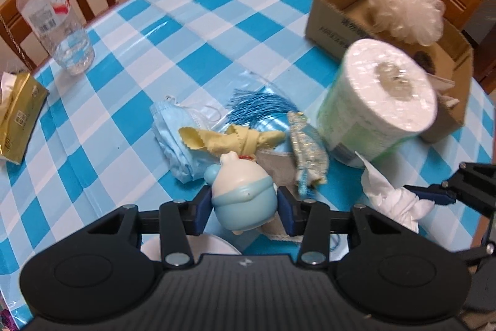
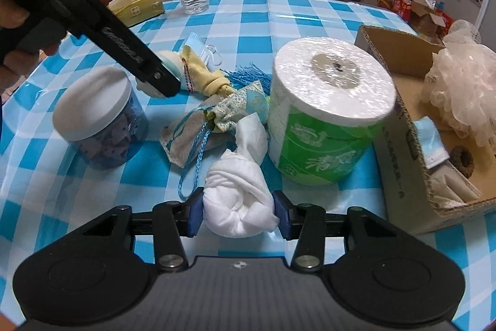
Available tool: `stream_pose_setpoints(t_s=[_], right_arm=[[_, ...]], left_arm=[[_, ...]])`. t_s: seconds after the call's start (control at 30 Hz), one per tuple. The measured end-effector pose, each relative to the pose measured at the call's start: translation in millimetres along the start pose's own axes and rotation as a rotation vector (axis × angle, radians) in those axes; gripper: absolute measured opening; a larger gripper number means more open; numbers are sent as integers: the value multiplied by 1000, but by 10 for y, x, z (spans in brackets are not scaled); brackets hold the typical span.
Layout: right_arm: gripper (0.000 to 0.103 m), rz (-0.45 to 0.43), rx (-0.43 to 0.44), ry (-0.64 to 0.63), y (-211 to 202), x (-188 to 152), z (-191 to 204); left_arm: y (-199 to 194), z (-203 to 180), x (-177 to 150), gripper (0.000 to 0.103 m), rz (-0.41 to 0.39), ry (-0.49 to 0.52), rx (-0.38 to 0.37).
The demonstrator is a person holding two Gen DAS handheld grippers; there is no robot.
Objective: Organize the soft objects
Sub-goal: 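Carry the figurine with the left tool to the box while the right tool carries the cloth there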
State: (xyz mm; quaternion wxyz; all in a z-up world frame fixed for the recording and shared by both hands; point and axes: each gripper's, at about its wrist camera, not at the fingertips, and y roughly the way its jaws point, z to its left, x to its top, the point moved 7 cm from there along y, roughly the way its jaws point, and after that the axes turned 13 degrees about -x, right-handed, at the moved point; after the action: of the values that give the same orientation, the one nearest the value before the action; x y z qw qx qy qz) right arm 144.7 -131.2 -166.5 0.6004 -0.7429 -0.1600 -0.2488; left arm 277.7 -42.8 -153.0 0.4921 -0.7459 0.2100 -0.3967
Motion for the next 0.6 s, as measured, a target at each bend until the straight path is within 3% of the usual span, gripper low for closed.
stream_pose_setpoints(t_s=[0.6], right_arm=[[51, -17, 43, -90, -678, -165, -737]], left_arm=[[-457, -1096, -99, 44, -13, 124, -51]])
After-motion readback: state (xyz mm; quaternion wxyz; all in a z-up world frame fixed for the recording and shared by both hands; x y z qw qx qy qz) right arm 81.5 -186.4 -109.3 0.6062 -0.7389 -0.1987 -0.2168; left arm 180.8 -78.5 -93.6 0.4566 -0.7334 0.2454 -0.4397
